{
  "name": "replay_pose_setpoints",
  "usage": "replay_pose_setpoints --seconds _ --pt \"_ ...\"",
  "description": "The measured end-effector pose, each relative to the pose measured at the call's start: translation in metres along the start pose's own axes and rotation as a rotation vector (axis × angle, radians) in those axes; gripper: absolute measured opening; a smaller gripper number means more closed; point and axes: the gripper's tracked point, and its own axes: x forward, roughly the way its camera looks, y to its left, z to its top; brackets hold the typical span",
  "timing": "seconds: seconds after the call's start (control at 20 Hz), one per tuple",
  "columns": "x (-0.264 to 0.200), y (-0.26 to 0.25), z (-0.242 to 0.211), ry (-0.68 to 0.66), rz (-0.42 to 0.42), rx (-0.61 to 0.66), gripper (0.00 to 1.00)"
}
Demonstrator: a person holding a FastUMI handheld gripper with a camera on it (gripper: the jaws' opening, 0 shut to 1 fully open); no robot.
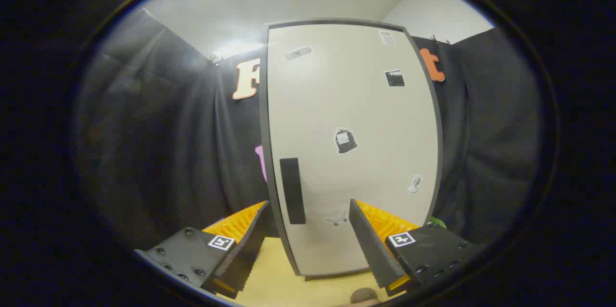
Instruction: Open the shoe cabinet door, grab the shoes and put them into the shoe cabinet, then close the shoe cabinet door.
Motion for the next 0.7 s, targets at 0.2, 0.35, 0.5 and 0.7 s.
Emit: replay_pose_setpoints --seconds 0.2,0.35,0.5,0.7 --pt "0.009 0.002 0.000 -0.003 -0.019 0.009 0.99" --pt "0.016 0.009 -0.003 0.004 -0.013 0.016 0.99" --pt "0.024 0.018 -0.005 0.007 -0.013 0.009 0.99" --pt "0.035 0.023 -0.010 0.020 -0.019 0.012 0.99"
